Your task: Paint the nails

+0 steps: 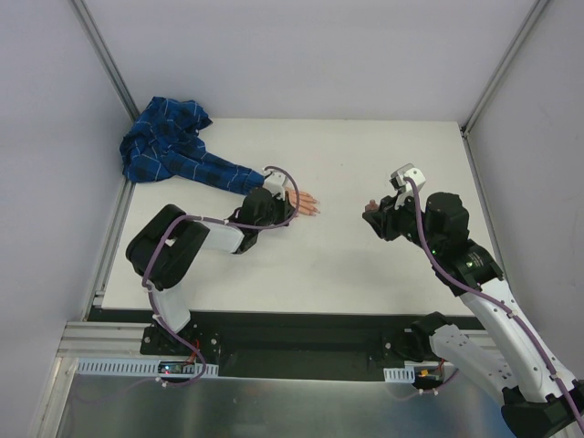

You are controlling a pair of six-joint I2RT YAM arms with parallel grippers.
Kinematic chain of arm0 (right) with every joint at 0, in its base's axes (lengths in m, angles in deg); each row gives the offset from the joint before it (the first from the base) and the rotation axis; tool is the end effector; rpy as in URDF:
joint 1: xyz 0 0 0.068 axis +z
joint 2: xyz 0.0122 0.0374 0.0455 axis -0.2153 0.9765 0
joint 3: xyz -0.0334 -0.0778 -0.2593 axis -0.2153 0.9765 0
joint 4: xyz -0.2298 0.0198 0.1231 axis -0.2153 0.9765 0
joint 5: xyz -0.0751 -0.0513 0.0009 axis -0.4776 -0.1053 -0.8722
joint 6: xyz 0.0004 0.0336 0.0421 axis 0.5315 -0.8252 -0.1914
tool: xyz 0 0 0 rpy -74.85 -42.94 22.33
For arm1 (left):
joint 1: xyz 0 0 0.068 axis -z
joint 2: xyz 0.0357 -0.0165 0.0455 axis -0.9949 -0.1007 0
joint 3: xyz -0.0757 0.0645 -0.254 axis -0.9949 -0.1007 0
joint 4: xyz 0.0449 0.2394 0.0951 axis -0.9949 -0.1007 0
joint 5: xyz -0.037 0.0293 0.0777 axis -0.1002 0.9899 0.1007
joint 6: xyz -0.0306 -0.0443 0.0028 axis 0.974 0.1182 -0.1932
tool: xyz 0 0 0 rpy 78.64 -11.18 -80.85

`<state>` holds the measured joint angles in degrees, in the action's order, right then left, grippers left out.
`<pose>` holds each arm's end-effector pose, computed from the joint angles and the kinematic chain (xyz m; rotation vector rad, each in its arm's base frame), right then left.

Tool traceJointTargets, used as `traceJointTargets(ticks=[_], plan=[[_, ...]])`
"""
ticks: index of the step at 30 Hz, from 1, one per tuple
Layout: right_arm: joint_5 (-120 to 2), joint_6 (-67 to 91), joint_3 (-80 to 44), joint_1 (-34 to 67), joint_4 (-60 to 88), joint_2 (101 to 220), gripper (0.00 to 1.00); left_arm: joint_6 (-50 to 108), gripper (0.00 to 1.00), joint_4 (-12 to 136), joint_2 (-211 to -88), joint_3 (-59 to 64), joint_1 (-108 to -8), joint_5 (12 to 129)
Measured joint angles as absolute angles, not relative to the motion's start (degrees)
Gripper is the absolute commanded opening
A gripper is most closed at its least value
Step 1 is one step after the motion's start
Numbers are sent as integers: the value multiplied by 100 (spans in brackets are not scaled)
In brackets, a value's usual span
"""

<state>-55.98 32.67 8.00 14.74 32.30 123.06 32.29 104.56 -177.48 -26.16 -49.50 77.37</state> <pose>0.1511 0.0852 0.3577 -0.7592 1.6320 0.3373 0.2973 -0.2072 0.1615 0.3391 1.8459 -0.6283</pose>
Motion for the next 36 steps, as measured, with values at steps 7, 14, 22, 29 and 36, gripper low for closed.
traceJointTargets(ticks=[7,14,22,29,36], plan=[[-5600,3267,800,1474,3232,12306,0,3231,0,10463,-17739,-2638,-4983,7748],[-5600,3267,800,1474,3232,12306,0,3227,0,10463,-17737,-2629,-5027,7752],[-5600,3267,800,1474,3232,12306,0,3225,0,10461,-17726,-2576,-5059,7755],[-5600,3267,800,1474,3232,12306,0,3227,0,10432,-17726,-2493,-5059,7746],[-5600,3267,800,1474,3232,12306,0,3310,0,10428,-17728,-2402,-5059,7724]])
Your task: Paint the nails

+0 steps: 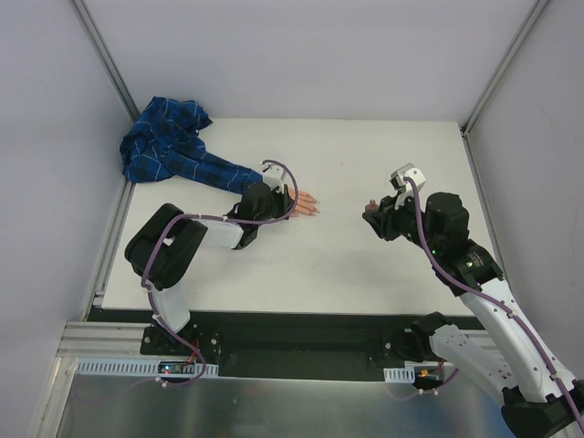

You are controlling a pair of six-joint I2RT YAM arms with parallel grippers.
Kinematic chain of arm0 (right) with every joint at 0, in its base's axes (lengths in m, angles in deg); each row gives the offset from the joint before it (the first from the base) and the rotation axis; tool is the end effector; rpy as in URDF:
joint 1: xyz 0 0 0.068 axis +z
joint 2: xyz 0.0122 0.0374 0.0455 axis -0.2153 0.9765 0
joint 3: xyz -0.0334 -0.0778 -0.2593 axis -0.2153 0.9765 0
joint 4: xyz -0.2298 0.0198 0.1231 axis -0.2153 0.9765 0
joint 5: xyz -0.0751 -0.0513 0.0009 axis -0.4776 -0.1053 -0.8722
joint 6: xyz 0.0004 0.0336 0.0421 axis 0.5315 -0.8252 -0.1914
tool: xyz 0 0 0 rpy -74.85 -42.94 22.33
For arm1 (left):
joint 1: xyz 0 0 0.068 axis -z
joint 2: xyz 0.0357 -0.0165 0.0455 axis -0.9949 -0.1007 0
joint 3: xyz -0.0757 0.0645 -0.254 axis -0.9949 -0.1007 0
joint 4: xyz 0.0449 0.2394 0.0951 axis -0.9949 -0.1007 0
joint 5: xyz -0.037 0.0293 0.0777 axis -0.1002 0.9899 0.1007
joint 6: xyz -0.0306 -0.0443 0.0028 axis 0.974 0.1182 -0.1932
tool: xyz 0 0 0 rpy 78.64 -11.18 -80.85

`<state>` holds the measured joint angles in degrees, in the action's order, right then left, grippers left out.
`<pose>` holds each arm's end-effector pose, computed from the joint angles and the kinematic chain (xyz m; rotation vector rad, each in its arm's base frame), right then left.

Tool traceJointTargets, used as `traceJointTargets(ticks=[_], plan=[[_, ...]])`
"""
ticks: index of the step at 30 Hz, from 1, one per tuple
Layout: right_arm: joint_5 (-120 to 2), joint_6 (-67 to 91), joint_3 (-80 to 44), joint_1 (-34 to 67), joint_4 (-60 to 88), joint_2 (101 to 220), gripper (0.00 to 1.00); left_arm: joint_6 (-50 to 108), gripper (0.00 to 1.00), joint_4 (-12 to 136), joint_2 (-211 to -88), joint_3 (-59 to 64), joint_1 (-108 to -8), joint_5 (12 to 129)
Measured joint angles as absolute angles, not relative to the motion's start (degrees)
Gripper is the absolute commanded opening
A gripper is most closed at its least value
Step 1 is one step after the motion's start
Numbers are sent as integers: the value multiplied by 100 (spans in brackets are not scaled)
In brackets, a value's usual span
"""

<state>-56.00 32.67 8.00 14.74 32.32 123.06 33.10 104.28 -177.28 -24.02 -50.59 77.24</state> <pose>0.1511 0.0852 0.3576 -0.7591 1.6324 0.3370 0.3072 -0.2056 0.1729 0.3048 1.8149 -0.6371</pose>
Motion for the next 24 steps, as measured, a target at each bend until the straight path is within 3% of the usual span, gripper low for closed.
traceJointTargets(ticks=[24], plan=[[-5600,3249,800,1474,3232,12306,0,3327,0,10397,-17728,-2544,-5053,7726]])
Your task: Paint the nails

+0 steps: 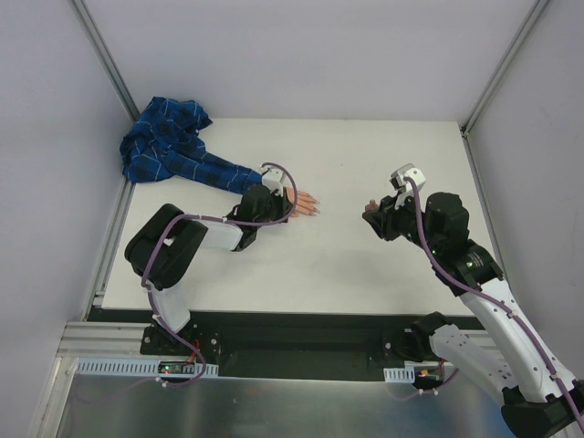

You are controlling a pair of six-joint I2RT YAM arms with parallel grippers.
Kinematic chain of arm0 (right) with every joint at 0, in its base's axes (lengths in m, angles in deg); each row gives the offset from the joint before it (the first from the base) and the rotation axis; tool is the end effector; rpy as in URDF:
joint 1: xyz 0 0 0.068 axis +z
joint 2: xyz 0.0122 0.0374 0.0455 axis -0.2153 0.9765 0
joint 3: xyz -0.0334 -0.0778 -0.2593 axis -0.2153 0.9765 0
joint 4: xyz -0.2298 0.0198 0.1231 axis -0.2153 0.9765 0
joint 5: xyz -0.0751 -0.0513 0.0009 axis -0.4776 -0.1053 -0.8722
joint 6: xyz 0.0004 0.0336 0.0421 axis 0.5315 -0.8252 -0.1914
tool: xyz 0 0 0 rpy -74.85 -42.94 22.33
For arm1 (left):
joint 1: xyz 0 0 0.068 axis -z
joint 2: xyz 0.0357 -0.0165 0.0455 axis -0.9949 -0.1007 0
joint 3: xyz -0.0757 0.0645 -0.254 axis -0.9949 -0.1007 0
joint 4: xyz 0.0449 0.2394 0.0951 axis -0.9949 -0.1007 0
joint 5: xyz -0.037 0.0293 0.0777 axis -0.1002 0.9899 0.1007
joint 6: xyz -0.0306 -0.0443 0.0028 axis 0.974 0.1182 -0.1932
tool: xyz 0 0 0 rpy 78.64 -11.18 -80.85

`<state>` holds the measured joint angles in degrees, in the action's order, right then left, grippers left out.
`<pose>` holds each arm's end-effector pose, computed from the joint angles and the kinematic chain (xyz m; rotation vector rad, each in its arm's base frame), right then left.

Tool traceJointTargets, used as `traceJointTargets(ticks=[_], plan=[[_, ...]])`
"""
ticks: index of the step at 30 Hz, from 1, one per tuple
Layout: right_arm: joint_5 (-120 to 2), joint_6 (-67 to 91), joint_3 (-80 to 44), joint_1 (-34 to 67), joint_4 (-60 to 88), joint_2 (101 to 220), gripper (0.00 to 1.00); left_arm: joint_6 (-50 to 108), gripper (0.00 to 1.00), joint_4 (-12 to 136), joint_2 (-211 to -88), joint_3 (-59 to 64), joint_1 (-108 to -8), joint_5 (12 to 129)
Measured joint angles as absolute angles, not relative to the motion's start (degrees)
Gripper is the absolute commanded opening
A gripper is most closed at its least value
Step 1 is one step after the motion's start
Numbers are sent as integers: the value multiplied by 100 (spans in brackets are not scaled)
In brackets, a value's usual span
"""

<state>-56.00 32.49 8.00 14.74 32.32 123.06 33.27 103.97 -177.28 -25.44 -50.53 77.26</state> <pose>0.1511 0.0852 0.3576 -0.7566 1.6337 0.3392 0.3028 -0.2030 0.1652 0.3072 1.8458 -0.6310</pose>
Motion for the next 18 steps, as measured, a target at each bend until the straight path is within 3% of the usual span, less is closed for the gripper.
traceJointTargets(ticks=[18], plan=[[-5600,3249,800,1474,3232,12304,0,3421,0,10353,-17811,-2380,-5022,7630]])
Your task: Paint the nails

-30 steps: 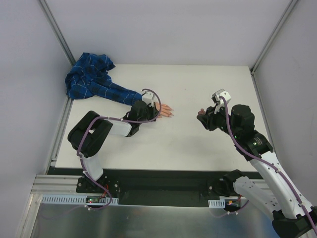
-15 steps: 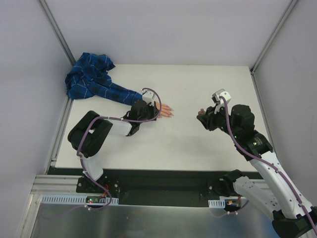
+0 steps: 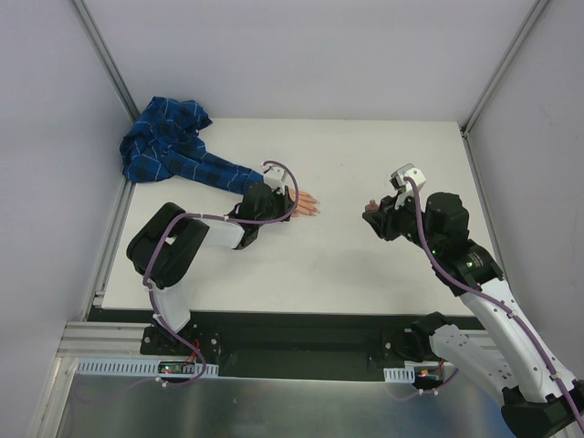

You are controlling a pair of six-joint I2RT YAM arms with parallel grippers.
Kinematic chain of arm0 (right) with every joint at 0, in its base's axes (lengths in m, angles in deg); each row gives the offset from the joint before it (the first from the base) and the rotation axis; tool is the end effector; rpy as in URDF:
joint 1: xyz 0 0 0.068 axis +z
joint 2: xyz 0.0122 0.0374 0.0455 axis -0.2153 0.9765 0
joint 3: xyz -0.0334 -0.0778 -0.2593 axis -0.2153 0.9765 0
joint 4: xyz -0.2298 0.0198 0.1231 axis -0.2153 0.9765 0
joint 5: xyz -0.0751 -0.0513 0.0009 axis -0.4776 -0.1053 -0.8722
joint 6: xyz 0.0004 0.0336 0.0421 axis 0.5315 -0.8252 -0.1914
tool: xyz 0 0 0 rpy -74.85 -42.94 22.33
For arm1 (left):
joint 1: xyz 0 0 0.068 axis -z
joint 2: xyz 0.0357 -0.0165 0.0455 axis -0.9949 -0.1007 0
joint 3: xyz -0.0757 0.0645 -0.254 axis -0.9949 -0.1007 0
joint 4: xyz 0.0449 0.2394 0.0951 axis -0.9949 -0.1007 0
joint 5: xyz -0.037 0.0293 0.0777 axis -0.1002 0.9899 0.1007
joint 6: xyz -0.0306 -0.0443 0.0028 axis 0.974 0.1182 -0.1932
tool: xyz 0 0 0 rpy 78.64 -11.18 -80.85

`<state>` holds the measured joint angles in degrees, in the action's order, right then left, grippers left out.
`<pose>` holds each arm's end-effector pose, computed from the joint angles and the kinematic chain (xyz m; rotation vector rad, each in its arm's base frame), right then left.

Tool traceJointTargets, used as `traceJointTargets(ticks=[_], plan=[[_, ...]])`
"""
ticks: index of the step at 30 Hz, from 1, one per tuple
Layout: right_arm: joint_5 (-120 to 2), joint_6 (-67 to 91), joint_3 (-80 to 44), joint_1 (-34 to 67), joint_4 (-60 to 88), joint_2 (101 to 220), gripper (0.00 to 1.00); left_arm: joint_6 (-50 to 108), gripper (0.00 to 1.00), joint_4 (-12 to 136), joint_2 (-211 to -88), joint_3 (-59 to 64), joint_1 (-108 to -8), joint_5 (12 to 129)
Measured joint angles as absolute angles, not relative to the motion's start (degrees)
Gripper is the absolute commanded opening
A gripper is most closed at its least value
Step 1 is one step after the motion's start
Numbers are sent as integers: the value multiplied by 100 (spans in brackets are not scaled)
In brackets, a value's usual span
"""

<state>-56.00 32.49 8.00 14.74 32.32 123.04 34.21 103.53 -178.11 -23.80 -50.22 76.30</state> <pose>0.1510 0.0851 0.3577 -0.7565 1.6334 0.3392 0.3066 -0.2087 0.1675 0.3089 1.8435 -0.6628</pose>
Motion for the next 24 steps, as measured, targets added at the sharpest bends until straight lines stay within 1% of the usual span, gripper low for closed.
traceJointTargets(ticks=[24], plan=[[-5600,3247,800,1474,3232,12304,0,3443,0,10358,-17811,-2493,-4970,7648]])
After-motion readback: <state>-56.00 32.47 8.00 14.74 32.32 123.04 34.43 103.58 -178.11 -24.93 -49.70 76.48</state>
